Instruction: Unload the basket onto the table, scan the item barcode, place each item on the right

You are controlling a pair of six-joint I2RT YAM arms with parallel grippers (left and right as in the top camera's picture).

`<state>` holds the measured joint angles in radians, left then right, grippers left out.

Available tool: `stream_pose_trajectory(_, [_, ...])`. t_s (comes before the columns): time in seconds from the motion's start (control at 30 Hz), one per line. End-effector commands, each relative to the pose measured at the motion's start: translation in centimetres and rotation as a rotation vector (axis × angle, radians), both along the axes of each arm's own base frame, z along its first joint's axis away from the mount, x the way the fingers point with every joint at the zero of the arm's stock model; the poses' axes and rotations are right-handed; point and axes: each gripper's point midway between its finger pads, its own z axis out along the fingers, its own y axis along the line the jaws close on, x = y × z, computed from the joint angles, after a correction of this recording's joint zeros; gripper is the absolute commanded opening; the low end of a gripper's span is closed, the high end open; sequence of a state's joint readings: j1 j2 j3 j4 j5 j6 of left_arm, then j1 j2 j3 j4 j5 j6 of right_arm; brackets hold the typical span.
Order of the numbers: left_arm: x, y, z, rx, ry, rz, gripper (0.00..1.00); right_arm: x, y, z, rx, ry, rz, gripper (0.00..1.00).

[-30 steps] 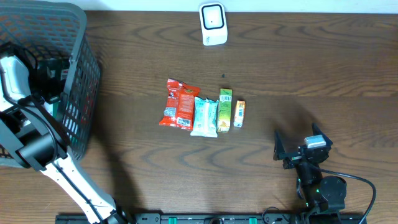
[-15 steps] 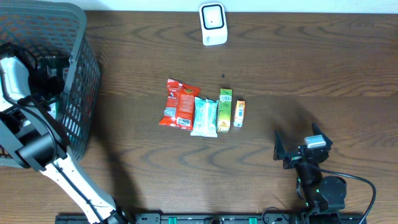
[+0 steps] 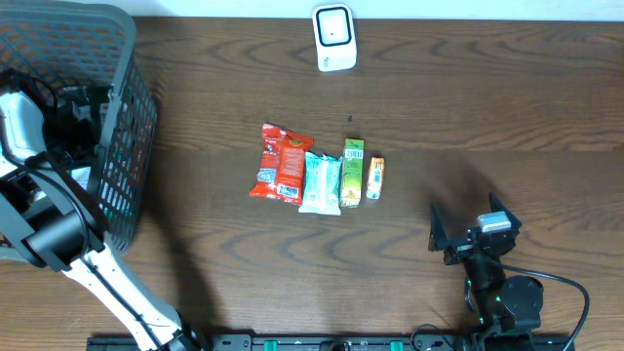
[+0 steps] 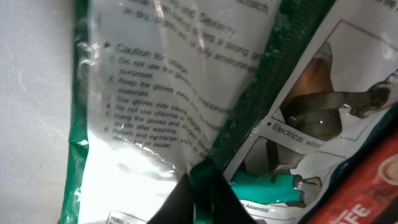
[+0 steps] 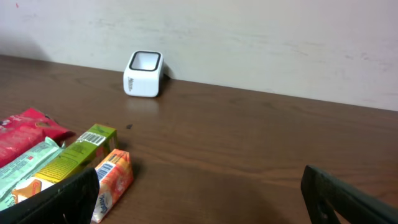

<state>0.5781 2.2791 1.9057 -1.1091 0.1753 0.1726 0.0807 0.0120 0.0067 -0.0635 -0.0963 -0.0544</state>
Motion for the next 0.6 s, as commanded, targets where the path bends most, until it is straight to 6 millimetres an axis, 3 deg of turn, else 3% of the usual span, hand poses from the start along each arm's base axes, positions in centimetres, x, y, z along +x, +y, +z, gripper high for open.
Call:
stream_pose_trajectory(0.0, [0.8,-0.4,2.5,0.008,-0.062,0.020,0.09,0.0,-0.2,-0.1,0.012,0.003,-0.010,0.99])
stream_pose_trajectory(0.17, [1.1,-0.2,5.8,0.050,-0.131,0.019,0.08,0.0,-0.2,-0.1,0.012,0.003,-0.010,0.99])
stream_pose_trajectory(0.33, [1.2,-0.1,7.6,0.075,-0.169,0.018,0.08,0.0,-0.2,-0.1,0.012,0.003,-0.010,0.99])
stream_pose_trajectory(0.37, [1.2,-0.1,7.6,0.076,-0.170,0.018,0.22,0.0,-0.2,-0.1,0.012,0.003,-0.010,0.99])
stream_pose_trajectory(0.4, [1.2,-0.1,7.6,0.079,-0.170,0.018,0.49,0.0,-0.2,-0.1,0.012,0.003,-0.010,0.99])
stream_pose_trajectory(0.43, [1.2,0.1,7.4,0.086,-0.166,0.019,0.66,0.0,-0.2,-0.1,0.012,0.003,-0.010,0.99])
stream_pose_trajectory(0.5, [1.1,0.6,7.1,0.111,-0.155,0.021,0.79,0.0,-0.2,-0.1,0.012,0.003,-0.010,0.99])
stream_pose_trajectory(0.57, [1.1,1.1,6.6,0.138,-0.148,0.024,0.82,0.0,-0.2,-0.1,0.012,0.003,-0.010,0.99])
